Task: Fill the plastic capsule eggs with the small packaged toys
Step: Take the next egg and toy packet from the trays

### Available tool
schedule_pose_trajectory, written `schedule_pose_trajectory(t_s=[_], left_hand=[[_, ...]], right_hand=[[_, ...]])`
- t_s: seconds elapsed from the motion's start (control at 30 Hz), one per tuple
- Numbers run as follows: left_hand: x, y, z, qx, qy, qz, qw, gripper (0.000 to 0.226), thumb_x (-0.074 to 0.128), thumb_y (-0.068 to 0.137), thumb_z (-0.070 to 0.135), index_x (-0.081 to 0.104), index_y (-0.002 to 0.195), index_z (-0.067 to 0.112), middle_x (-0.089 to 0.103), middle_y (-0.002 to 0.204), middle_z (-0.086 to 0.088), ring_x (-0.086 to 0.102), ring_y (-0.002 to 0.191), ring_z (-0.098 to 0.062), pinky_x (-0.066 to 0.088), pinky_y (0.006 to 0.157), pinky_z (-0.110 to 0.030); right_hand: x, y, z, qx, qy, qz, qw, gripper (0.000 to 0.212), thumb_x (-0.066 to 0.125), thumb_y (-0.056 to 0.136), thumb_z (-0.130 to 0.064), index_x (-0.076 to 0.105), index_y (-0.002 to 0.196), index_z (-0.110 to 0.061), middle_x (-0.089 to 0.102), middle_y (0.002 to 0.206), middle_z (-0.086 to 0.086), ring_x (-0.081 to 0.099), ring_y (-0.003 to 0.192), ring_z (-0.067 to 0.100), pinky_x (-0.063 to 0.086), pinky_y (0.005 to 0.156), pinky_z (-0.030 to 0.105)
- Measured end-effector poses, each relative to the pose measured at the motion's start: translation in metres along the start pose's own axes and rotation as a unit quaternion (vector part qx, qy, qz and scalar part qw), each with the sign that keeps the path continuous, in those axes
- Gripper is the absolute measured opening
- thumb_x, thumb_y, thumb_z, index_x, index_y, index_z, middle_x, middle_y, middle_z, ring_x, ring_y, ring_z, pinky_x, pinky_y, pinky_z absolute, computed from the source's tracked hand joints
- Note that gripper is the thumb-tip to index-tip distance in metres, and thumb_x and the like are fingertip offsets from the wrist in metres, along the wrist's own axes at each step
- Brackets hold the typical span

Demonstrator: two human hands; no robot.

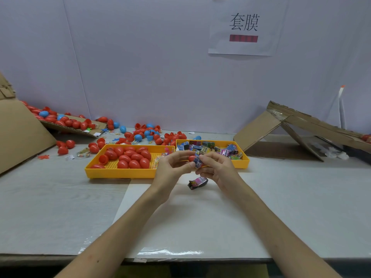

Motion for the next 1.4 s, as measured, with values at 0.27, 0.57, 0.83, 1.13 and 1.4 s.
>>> schedule_pose_trajectory(t_s=[0.27, 0.57, 0.83, 1.13, 1.4], left_hand=[[0.000, 0.000, -0.001, -0.001, -0.007, -0.006, 1.000, 0.029, 0.072, 0.089, 0.004, 0.073, 0.106, 0.027, 0.078, 0.099, 0.009, 0.074, 0.095, -0.012, 0.057, 0.075, -0.020], [-0.001, 0.000, 0.002, 0.016, 0.002, 0.006, 1.000, 0.042, 0.077, 0.088, 0.010, 0.067, 0.120, 0.034, 0.077, 0.107, 0.007, 0.073, 0.099, -0.010, 0.058, 0.078, -0.023], [0.027, -0.015, -0.014, 0.130, 0.429, -0.133, 0.884, 0.058, 0.078, 0.084, 0.032, 0.052, 0.135, 0.032, 0.060, 0.117, 0.012, 0.056, 0.103, -0.006, 0.048, 0.087, -0.023], [0.019, -0.007, -0.024, 0.090, 0.415, -0.123, 0.897, 0.047, 0.074, 0.088, 0.015, 0.054, 0.128, 0.028, 0.061, 0.098, 0.012, 0.062, 0.091, -0.008, 0.050, 0.074, -0.016], [0.019, -0.006, -0.027, 0.072, 0.425, -0.119, 0.895, 0.047, 0.073, 0.089, 0.013, 0.052, 0.128, 0.030, 0.059, 0.092, 0.019, 0.061, 0.087, -0.003, 0.045, 0.069, -0.009]], right_hand=[[0.000, -0.001, -0.001, 0.004, 0.014, -0.012, 1.000, 0.018, 0.074, 0.076, -0.029, 0.064, 0.067, -0.017, 0.074, 0.083, 0.014, 0.073, 0.072, 0.024, 0.056, 0.064, 0.026], [-0.003, 0.001, -0.001, 0.012, 0.053, 0.026, 0.998, 0.016, 0.069, 0.089, -0.021, 0.062, 0.081, -0.010, 0.074, 0.085, 0.011, 0.073, 0.078, 0.025, 0.057, 0.070, 0.028], [-0.049, 0.006, -0.003, 0.025, 0.183, 0.152, 0.971, 0.014, 0.070, 0.091, -0.011, 0.058, 0.099, -0.012, 0.072, 0.091, 0.007, 0.074, 0.084, 0.024, 0.056, 0.064, 0.026], [-0.092, 0.044, -0.078, 0.061, 0.169, 0.137, 0.974, 0.025, 0.057, 0.101, -0.015, 0.058, 0.124, -0.003, 0.070, 0.096, 0.012, 0.072, 0.075, 0.016, 0.059, 0.065, 0.022], [-0.140, 0.049, -0.088, 0.065, -0.071, 0.258, 0.961, 0.024, 0.046, 0.105, -0.015, 0.061, 0.120, -0.005, 0.068, 0.116, 0.017, 0.071, 0.087, 0.022, 0.055, 0.073, 0.030]])
Point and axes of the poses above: each hand's wrist, its own y-axis towards the middle knuckle, its own x-axis out of the palm, z = x × y, the point moved 7 cm from there along y, towards the middle knuckle
